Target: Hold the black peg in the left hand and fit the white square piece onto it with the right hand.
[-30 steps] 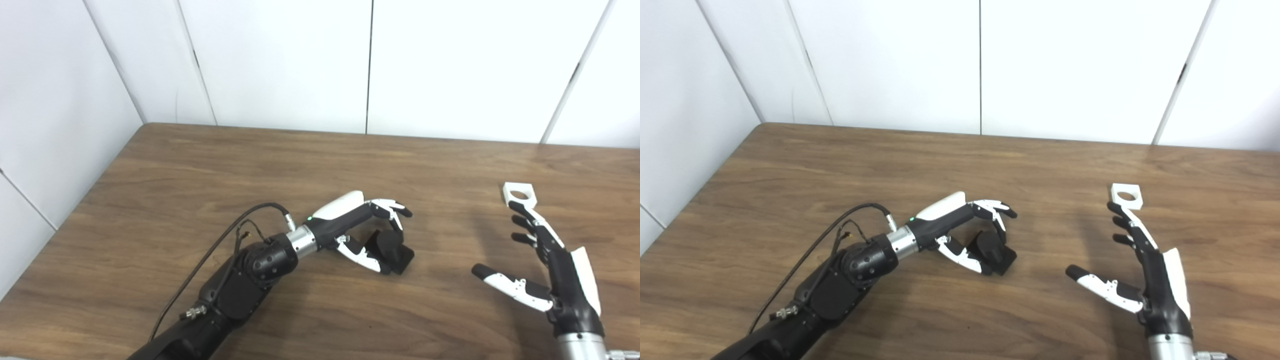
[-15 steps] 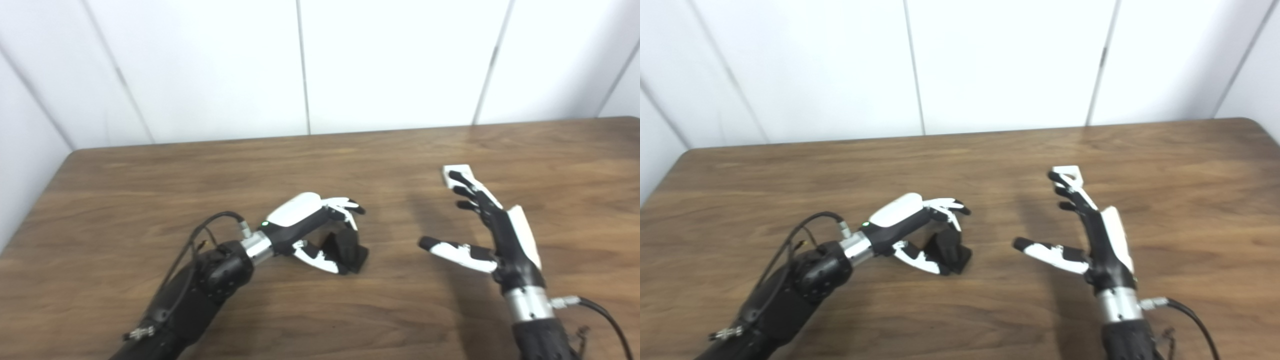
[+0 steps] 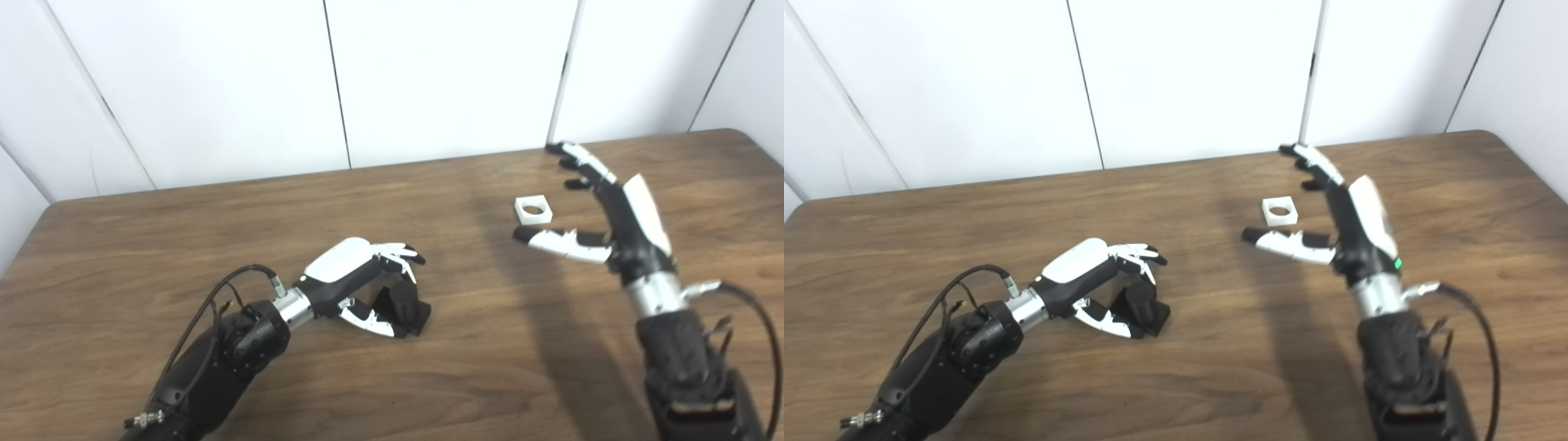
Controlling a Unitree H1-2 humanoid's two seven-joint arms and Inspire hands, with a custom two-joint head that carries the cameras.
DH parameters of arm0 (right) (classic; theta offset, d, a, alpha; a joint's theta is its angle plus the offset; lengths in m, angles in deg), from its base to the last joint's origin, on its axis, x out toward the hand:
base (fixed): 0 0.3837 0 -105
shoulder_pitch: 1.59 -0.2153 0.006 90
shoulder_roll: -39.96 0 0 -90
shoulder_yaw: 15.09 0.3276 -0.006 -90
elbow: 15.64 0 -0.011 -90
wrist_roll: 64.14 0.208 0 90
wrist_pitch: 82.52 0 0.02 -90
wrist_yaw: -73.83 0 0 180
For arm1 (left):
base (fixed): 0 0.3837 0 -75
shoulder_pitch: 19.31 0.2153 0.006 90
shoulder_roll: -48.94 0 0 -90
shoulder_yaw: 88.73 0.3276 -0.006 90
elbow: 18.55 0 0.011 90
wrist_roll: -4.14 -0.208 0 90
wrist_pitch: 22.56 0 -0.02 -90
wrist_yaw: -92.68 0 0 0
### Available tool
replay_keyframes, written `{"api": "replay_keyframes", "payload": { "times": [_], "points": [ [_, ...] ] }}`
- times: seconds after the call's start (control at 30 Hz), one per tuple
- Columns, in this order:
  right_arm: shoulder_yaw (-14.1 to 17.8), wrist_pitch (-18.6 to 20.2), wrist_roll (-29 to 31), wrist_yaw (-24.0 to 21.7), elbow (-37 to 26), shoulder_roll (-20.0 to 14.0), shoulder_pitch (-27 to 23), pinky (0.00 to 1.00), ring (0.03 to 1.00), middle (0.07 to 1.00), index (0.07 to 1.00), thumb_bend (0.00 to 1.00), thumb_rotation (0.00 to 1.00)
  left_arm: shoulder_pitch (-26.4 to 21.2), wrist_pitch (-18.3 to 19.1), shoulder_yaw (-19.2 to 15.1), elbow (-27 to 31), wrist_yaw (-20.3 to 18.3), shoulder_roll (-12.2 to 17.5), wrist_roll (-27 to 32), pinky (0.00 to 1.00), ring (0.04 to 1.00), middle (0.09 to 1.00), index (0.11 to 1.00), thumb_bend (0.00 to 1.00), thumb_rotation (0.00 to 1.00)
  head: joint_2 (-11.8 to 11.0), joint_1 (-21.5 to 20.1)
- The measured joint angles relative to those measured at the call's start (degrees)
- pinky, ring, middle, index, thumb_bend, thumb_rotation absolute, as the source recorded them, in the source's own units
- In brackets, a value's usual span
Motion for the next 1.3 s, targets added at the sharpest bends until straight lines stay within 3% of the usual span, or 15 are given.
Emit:
{"api": "replay_keyframes", "payload": {
  "times": [0.17,0.4,0.7,0.9,1.3],
  "points": [
    [-1.0,0.2,-3.0,-2.2,4.4,-4.7,-4.6,0.76,0.882,0.902,0.830,0.82,0.37,-0.2,0.0,0.3,0.0,0.2,0.0,0.0,0.88,0.913,0.860,0.493,0.52,0.08,-0.4,-1.0],
    [-2.6,2.2,-4.3,-6.6,10.5,-9.3,-9.8,0.71,0.868,0.887,0.818,0.84,0.30,-0.2,0.0,0.4,0.0,0.2,0.2,0.0,0.86,0.899,0.852,0.493,0.52,0.08,-0.8,-1.0],
    [-8.6,3.0,-6.4,-13.5,22.2,-14.7,-16.3,0.69,0.887,0.932,0.827,0.87,0.39,-0.2,-0.2,0.6,-0.1,0.5,0.3,0.0,0.87,0.896,0.849,0.492,0.52,0.08,-0.7,-0.6],
    [-12.3,2.8,-6.9,-16.8,28.5,-15.4,-18.8,0.71,0.902,0.941,0.809,0.92,0.43,-0.2,-0.2,0.6,-0.1,0.6,0.3,0.0,0.87,0.901,0.853,0.492,0.52,0.08,-0.7,-0.7],
    [-17.3,1.4,-8.0,-18.4,39.9,-16.3,-24.0,0.77,0.919,0.948,0.814,0.90,0.38,-0.2,-0.2,0.7,0.0,0.6,0.4,0.0,0.87,0.901,0.854,0.492,0.52,0.08,-0.6,0.4]
  ]
}}
